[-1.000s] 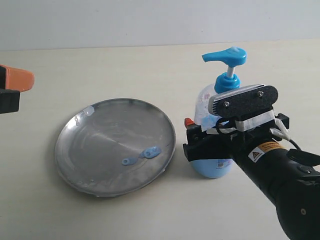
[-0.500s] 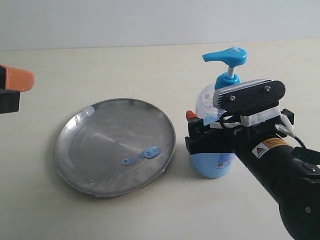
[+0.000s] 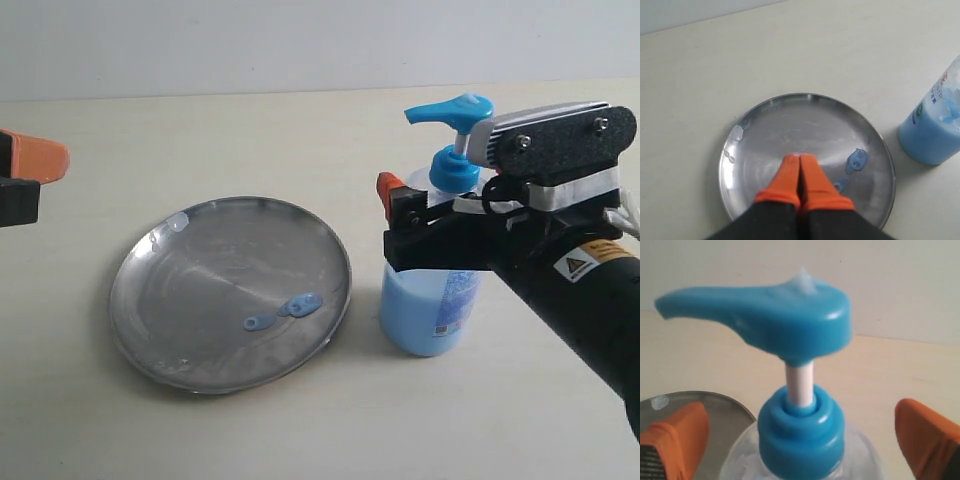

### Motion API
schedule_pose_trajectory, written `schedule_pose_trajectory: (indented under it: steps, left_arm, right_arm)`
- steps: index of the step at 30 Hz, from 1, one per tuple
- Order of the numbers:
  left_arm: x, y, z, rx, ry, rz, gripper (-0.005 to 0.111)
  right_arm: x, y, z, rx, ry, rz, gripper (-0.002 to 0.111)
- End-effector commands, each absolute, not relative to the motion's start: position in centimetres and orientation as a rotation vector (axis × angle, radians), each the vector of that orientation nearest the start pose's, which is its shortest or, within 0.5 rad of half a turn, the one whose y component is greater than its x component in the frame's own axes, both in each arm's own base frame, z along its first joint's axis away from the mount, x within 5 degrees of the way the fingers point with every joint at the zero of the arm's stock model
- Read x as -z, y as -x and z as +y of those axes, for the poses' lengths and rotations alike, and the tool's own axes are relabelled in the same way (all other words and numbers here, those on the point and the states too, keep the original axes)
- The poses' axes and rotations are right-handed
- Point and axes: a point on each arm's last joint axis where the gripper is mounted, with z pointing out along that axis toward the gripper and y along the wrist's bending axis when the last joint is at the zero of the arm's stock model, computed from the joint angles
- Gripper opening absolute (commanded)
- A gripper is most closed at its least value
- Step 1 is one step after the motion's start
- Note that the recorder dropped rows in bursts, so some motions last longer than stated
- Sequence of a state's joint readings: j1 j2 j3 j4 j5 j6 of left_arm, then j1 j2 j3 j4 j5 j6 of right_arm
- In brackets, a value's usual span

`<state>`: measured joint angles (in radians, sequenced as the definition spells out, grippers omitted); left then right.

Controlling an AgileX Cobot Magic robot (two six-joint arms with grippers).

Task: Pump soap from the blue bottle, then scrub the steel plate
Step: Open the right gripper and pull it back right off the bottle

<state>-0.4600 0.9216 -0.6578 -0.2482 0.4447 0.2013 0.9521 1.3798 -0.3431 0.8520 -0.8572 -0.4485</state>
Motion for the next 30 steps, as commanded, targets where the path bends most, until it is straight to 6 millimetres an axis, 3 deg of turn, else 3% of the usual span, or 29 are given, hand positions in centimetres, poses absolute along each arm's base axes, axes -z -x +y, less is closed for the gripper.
schedule_pose_trajectory:
  steps: [1,20,23,30]
  left_arm:
    - [-29.8,-16.1,-9.0,0.397,-0.518,2.128,0.000]
    - [-29.8,-16.1,-9.0,0.397,-0.519,2.130,0.000]
    - [-29.7,-16.1,-9.0,0.397,-0.520,2.131,0.000]
    - [-29.7,-16.0,-9.0,0.400,-0.523,2.143,0.000]
  right_arm:
    - [-20.4,-16.3,14.8,-0.283,0.328,1.808,0.097]
    - [-23.4,-12.9,12.3,-0.408,0.435,1.931,0.095]
    - [-23.5,-12.2,12.1,-0.455,0.458,1.976,0.086]
    - [-23.2,-11.3,11.6,-0.467,0.537,2.017,0.053]
